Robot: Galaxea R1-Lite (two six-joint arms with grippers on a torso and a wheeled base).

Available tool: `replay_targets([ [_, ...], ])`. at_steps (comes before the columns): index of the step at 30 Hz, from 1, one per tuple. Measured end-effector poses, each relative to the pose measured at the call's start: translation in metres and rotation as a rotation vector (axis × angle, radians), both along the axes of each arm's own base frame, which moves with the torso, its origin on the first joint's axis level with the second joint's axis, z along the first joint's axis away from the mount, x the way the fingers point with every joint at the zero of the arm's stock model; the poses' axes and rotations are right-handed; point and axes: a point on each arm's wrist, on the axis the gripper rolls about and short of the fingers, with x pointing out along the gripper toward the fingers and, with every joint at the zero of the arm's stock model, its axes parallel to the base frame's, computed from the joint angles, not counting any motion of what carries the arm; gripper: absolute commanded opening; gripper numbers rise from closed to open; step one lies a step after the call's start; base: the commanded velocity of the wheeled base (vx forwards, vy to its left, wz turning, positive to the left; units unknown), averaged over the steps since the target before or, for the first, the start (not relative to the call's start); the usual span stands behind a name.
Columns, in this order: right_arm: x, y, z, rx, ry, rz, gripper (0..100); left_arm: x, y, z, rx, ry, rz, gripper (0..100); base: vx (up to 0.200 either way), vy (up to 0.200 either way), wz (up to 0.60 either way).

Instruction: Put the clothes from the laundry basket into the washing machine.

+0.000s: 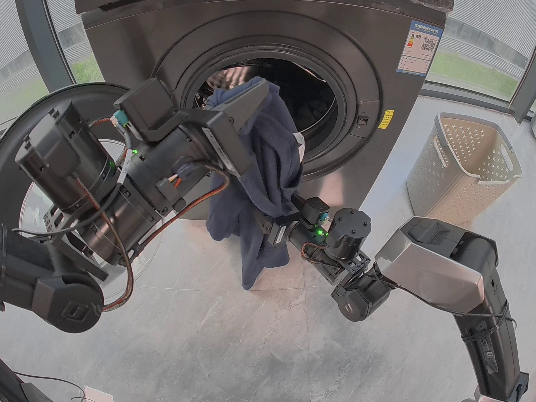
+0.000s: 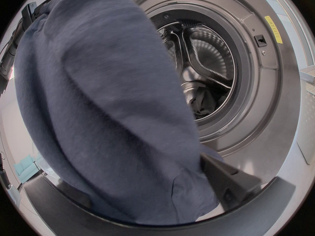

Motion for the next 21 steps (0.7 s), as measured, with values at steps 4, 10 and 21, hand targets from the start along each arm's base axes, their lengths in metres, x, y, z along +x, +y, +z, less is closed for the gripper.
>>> replay_targets([
  [4,0.000,-0.002,0.000,-0.002,0.003,-0.003,0,0.001,0.004,-0.002,-0.003,0.006,0.016,0,0.000,0.000,0.00],
  [10,-0.005,-0.018,0.005,-0.010,0.017,-0.025,0,0.009,0.017,-0.009,0.000,0.031,0.093,0,0.000,0.000,0.00],
  [21,-0.024,-0.050,0.047,0.030,0.008,-0.064,0,0.002,0.046,-0.079,0.164,0.249,0.189,0,0.000,0.000,0.00],
])
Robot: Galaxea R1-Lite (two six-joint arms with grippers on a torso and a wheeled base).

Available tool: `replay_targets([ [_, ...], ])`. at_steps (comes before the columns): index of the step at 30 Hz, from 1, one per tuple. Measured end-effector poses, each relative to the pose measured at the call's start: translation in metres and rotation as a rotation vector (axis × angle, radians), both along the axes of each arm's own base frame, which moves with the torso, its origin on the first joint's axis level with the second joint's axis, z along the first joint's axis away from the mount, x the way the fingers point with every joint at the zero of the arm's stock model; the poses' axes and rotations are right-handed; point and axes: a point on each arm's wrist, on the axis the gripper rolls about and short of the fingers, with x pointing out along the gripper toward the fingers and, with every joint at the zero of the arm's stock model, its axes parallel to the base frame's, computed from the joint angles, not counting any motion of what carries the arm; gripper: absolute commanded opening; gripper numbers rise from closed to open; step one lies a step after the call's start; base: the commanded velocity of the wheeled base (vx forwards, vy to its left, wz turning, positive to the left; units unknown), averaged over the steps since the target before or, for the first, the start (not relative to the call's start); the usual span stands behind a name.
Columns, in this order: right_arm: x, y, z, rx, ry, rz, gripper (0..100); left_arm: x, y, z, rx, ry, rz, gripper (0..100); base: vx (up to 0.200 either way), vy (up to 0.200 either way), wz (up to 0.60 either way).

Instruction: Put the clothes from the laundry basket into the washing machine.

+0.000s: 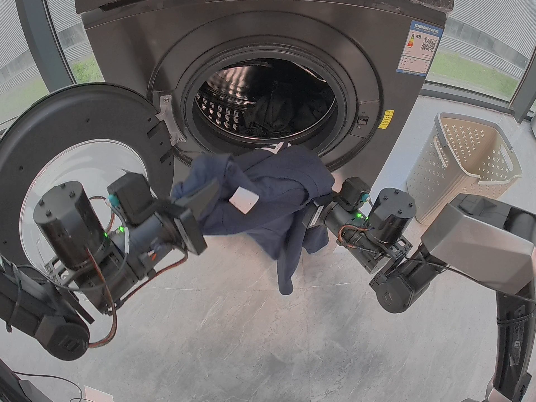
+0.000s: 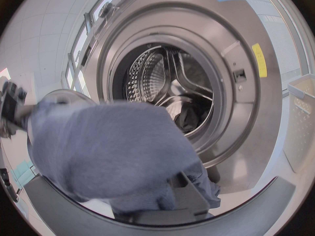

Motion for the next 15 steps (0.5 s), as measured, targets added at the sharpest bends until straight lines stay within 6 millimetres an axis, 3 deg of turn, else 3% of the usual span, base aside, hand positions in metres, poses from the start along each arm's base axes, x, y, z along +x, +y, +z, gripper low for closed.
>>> replay_targets([
  [4,-0.007,-0.005,0.019,0.024,-0.029,-0.002,0,-0.002,0.005,-0.034,0.071,0.107,0.009,0,0.000,0.000,0.00],
  [12,-0.023,0.001,0.045,0.070,-0.064,0.009,0,0.013,-0.002,-0.078,0.127,0.195,0.012,0,0.000,0.000,0.00],
  [13,-0.024,0.002,0.047,0.074,-0.066,0.011,0,0.016,-0.002,-0.082,0.126,0.193,0.014,100,0.000,0.000,0.00],
  [15,-0.027,0.004,0.050,0.080,-0.069,0.015,0,0.019,-0.004,-0.088,0.119,0.184,0.014,100,0.000,0.000,0.00],
])
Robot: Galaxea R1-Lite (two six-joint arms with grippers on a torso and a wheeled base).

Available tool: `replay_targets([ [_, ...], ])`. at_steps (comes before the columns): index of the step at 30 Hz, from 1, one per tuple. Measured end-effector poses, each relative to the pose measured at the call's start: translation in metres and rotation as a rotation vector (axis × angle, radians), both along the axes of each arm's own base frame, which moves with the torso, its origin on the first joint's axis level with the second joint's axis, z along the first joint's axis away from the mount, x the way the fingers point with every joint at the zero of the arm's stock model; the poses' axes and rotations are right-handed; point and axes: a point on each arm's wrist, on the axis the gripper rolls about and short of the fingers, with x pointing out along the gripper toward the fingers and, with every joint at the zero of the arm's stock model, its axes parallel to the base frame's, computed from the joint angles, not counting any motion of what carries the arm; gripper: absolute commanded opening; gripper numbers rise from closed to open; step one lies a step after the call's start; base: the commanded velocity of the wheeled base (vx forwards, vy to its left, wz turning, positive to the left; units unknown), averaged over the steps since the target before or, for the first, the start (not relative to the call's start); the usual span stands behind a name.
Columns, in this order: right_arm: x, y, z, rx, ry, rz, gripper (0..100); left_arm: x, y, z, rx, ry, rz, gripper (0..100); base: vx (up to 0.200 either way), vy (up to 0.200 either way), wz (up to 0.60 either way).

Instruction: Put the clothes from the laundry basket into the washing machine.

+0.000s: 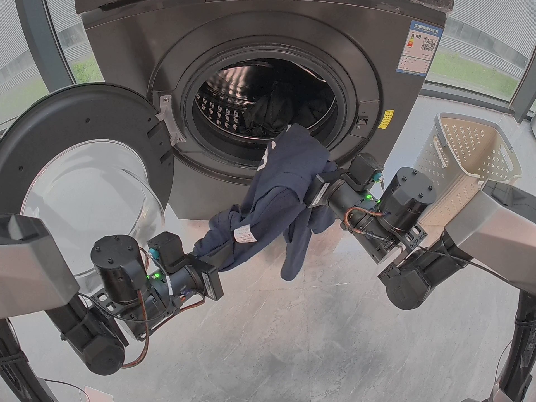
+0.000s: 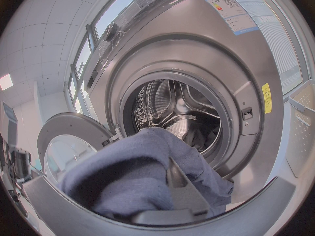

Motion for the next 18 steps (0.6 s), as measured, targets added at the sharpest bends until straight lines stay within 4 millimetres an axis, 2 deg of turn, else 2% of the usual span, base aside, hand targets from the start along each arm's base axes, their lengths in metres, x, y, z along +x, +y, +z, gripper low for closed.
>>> replay_targets([
  [6,-0.003,0.002,0.007,0.012,-0.011,0.006,0,0.003,-0.003,-0.025,0.033,0.058,-0.005,100,0.000,0.000,0.00],
  [11,-0.002,0.005,0.011,0.018,-0.020,0.009,0,-0.012,-0.004,-0.041,0.092,0.123,-0.036,100,0.000,0.000,0.00],
  [15,-0.001,0.007,0.010,0.020,-0.022,0.011,0,-0.025,-0.009,-0.044,0.124,0.133,-0.080,100,0.000,0.000,0.00],
  [18,0.000,0.009,0.008,0.018,-0.018,0.014,0,-0.027,-0.014,-0.039,0.115,0.109,-0.096,100,0.000,0.000,0.00],
])
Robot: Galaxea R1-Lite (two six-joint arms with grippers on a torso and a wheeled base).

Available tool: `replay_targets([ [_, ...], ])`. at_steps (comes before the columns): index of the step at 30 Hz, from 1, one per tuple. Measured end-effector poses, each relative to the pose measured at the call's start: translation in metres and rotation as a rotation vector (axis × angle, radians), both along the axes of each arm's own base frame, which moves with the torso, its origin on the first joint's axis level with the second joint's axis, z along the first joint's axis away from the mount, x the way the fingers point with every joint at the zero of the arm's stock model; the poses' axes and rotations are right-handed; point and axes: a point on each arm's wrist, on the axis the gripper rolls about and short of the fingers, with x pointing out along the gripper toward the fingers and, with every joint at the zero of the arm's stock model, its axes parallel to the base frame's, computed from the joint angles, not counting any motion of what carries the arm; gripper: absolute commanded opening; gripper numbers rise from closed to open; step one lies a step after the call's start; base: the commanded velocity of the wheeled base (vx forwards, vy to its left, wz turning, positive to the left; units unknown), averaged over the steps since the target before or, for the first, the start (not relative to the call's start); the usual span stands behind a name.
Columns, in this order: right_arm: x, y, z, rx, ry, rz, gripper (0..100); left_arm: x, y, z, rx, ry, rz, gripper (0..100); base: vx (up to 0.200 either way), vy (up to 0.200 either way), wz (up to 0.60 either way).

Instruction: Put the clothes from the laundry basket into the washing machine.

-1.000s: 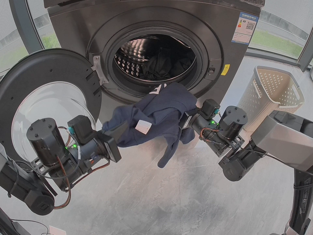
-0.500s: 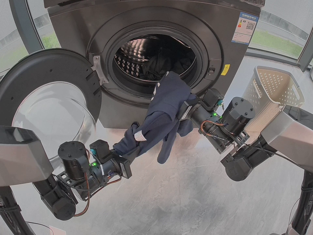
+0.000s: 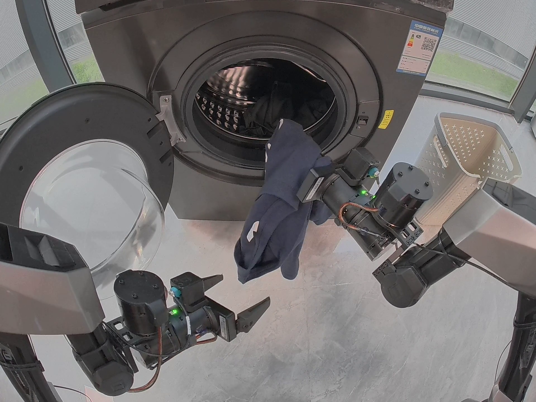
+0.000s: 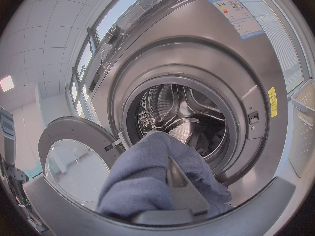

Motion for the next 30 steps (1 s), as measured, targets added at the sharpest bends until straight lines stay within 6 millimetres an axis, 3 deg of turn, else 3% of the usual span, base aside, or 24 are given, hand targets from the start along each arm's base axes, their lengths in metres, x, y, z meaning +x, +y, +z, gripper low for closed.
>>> replay_targets([
  [12,-0.004,0.008,-0.006,-0.005,0.015,0.011,0,0.046,-0.033,0.055,-0.182,-0.251,-0.026,100,0.000,0.000,0.00],
  [30,-0.022,0.027,-0.004,0.014,0.031,0.037,0,0.096,-0.061,0.037,-0.209,-0.300,-0.025,100,0.000,0.000,0.00],
])
